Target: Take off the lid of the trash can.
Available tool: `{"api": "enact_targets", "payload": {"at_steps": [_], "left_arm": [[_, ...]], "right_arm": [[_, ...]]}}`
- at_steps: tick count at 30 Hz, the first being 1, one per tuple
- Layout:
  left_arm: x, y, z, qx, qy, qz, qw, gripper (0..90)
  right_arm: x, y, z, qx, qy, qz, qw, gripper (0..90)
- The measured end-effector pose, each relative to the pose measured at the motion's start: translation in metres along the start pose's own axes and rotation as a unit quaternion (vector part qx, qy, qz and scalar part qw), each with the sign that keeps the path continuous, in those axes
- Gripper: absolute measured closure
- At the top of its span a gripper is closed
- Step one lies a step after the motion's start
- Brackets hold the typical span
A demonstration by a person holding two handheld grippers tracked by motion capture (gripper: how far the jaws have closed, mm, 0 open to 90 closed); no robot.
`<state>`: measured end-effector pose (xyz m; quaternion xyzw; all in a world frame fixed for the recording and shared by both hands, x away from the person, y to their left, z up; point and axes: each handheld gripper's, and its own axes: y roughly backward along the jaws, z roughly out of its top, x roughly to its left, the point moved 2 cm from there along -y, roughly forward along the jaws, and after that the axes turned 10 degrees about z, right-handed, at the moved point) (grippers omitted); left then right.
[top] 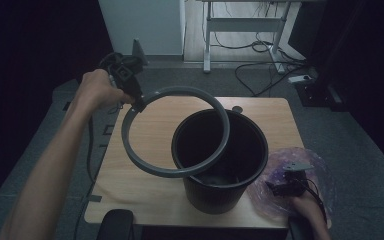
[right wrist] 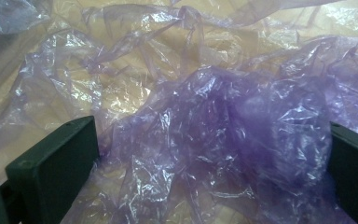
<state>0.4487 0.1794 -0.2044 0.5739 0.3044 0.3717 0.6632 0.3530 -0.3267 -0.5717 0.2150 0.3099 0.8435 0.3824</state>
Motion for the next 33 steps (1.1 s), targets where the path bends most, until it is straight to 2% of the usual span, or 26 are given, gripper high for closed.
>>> {"api": "enact_targets", "payload": {"at_steps": [13,19,33], "left_arm": [[0.042,0.002,-0.036,-0.007,0.049,0.01,0.9987,79.8],[0.062,-0.003,-0.055,-0.003,0.075,0.016,0.9971,79.8],[0.096,-0.015,-0.089,0.001,0.117,0.016,0.993,79.8]], "right_arm": [[0.0,0.0,0.0,0.0,-0.002,-0.002,1.0,0.0],[0.001,-0.001,0.001,0.0,-0.002,-0.003,1.0,0.0],[0.001,-0.002,0.001,-0.001,-0.005,-0.005,1.0,0.0]]}}
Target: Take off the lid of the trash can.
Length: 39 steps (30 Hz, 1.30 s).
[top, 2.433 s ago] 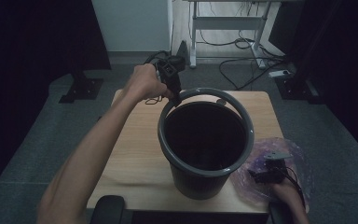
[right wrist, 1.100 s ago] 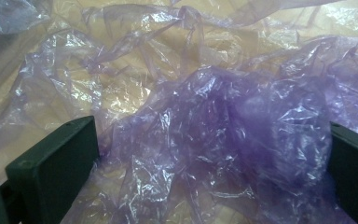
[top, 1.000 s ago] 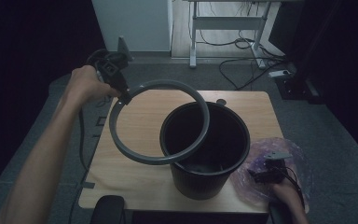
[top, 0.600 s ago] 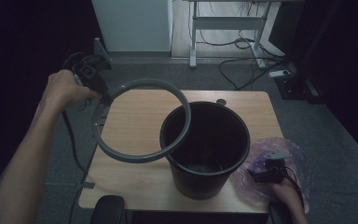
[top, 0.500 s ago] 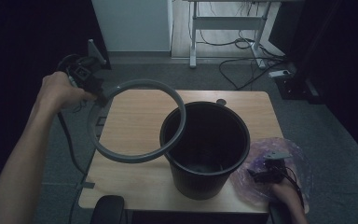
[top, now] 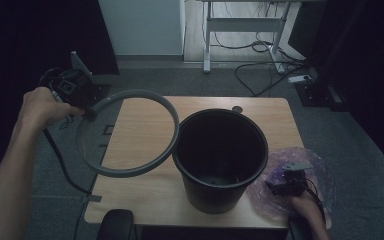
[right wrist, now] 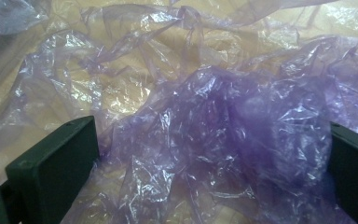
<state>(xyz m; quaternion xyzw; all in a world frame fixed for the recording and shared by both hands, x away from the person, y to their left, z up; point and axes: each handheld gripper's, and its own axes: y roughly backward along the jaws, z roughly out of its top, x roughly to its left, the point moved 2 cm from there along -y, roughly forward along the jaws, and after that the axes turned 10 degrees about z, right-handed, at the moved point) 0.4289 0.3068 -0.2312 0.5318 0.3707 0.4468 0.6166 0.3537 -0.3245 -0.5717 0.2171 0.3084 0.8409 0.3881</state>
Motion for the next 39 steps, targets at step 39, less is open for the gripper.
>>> {"api": "enact_targets", "payload": {"at_steps": [39], "left_arm": [[0.03,-0.149,-0.006,-0.001,0.023,0.007,0.9997,79.6]], "right_arm": [[0.0,0.0,0.0,0.0,-0.002,-0.002,1.0,0.0]]}}
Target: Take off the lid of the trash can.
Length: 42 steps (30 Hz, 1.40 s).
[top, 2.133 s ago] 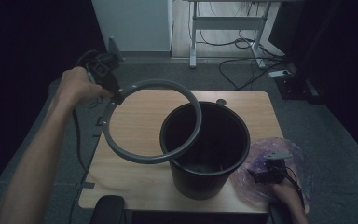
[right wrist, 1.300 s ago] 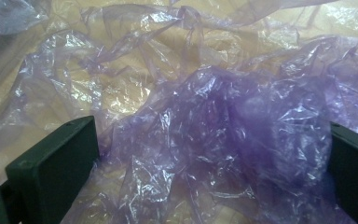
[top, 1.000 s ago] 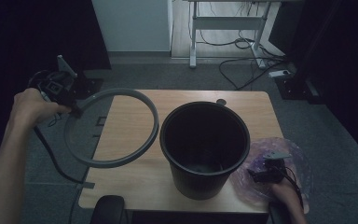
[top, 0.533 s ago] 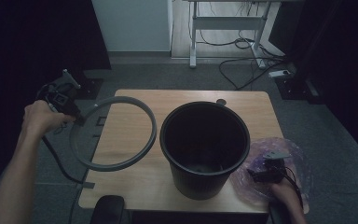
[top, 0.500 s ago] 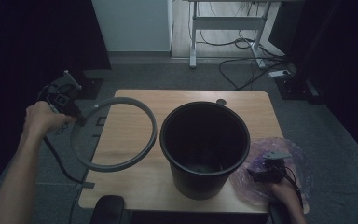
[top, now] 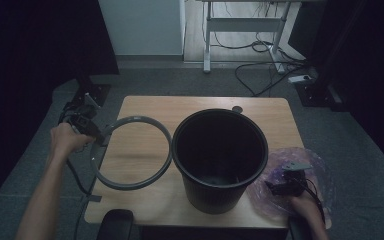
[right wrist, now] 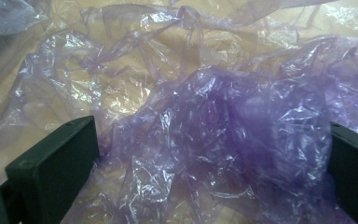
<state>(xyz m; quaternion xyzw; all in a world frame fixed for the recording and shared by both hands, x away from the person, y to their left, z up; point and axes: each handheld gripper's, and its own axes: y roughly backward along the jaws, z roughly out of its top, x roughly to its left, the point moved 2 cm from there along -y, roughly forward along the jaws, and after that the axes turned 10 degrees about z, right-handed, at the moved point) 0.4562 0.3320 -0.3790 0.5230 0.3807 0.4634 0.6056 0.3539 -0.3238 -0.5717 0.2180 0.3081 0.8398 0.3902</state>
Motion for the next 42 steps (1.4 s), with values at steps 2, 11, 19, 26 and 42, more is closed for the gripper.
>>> {"api": "enact_targets", "payload": {"at_steps": [2,11,19,26,42], "left_arm": [[-0.001,-0.009,0.0,-0.003,0.001,-0.002,1.0,79.6],[-0.004,-0.037,0.0,-0.01,0.003,0.005,0.9999,79.4],[-0.007,-0.065,-0.003,-0.014,0.009,0.015,0.9998,79.3],[-0.009,-0.09,-0.007,-0.013,0.016,0.02,0.9996,79.3],[-0.01,-0.135,-0.027,-0.028,0.037,0.016,0.9988,78.7]], "right_arm": [[0.0,0.0,0.0,0.0,0.0,0.0,1.0,0.0],[0.0,0.0,0.0,0.0,0.0,0.0,1.0,0.0],[0.0,0.0,0.0,0.0,0.0,0.0,1.0,0.0],[0.0,0.0,0.0,0.0,0.0,0.0,1.0,0.0],[0.0,0.0,0.0,0.0,0.0,0.0,1.0,0.0]]}}
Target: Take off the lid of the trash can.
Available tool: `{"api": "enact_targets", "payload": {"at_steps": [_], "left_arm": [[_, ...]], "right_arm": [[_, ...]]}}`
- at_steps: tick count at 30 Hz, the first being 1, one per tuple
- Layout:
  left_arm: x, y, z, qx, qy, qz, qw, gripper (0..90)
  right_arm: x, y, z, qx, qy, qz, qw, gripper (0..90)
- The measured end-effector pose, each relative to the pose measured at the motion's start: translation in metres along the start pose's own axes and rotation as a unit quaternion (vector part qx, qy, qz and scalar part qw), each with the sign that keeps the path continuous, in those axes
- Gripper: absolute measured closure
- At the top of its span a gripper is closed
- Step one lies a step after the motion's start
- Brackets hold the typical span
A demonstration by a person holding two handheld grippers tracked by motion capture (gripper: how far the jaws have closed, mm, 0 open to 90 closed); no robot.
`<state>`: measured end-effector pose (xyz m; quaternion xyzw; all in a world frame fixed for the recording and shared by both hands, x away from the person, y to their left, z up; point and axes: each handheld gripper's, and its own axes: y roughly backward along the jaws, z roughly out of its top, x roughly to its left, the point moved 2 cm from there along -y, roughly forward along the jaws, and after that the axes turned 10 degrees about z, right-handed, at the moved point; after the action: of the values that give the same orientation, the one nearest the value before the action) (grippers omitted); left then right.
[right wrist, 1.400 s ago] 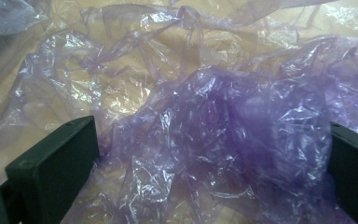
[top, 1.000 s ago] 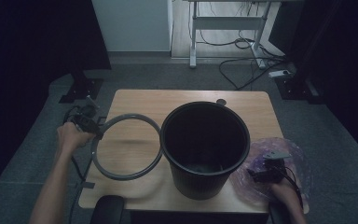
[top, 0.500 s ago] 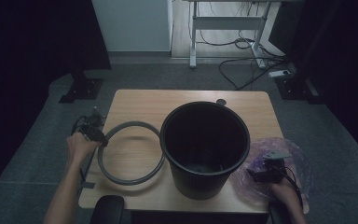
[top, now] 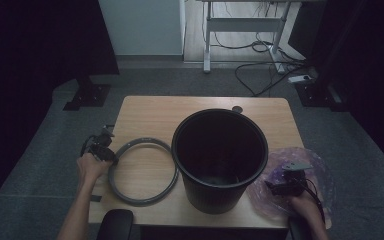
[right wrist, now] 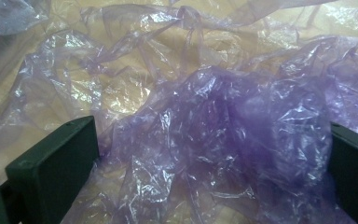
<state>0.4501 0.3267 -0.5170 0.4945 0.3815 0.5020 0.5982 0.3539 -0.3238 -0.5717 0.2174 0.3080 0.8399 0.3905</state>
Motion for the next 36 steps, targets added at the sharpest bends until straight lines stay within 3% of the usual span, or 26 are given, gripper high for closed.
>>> {"api": "enact_targets", "payload": {"at_steps": [5,8,12,16,19,20,21,23,25,26,36], "left_arm": [[0.0,-0.006,-0.008,-0.028,0.012,-0.01,0.9995,78.4],[-0.001,-0.006,-0.012,-0.051,0.009,-0.003,0.9986,77.1],[-0.003,-0.008,-0.021,-0.11,0.01,0.012,0.9938,72.0],[-0.005,-0.012,-0.031,-0.167,0.01,0.026,0.9856,55.8],[-0.011,-0.019,-0.038,-0.211,-0.014,0.058,0.9757,42.3],[-0.011,-0.019,-0.038,-0.211,-0.014,0.058,0.9757,36.1],[-0.012,-0.023,-0.042,-0.233,-0.008,0.056,0.9709,30.6],[-0.013,-0.026,-0.046,-0.254,-0.005,0.056,0.9656,25.5],[-0.015,-0.031,-0.051,-0.284,-0.006,0.052,0.9574,19.0],[-0.016,-0.032,-0.053,-0.291,-0.003,0.052,0.9553,15.8],[-0.017,-0.032,-0.053,-0.29,-0.002,0.053,0.9556,14.7]], "right_arm": [[0.0,0.0,0.0,0.0,0.0,0.0,1.0,0.0],[0.0,0.0,0.0,0.0,0.0,0.0,1.0,0.0],[0.0,0.0,0.0,0.0,-0.001,0.0,1.0,0.0],[0.0,0.0,0.0,0.0,-0.001,0.0,1.0,0.0],[0.0,0.0,0.0,0.0,-0.001,0.0,1.0,0.0],[0.0,0.0,0.0,0.0,-0.001,0.0,1.0,0.0],[0.0,0.0,0.0,0.0,-0.001,0.0,1.0,0.0],[0.0,0.0,0.0,0.0,-0.001,0.0,1.0,0.0],[0.0,0.0,0.0,0.0,-0.001,0.0,1.0,0.0],[0.0,0.0,0.0,0.0,-0.001,0.0,1.0,0.0],[0.001,0.001,0.001,0.006,0.011,0.003,0.9999,0.0]]}}
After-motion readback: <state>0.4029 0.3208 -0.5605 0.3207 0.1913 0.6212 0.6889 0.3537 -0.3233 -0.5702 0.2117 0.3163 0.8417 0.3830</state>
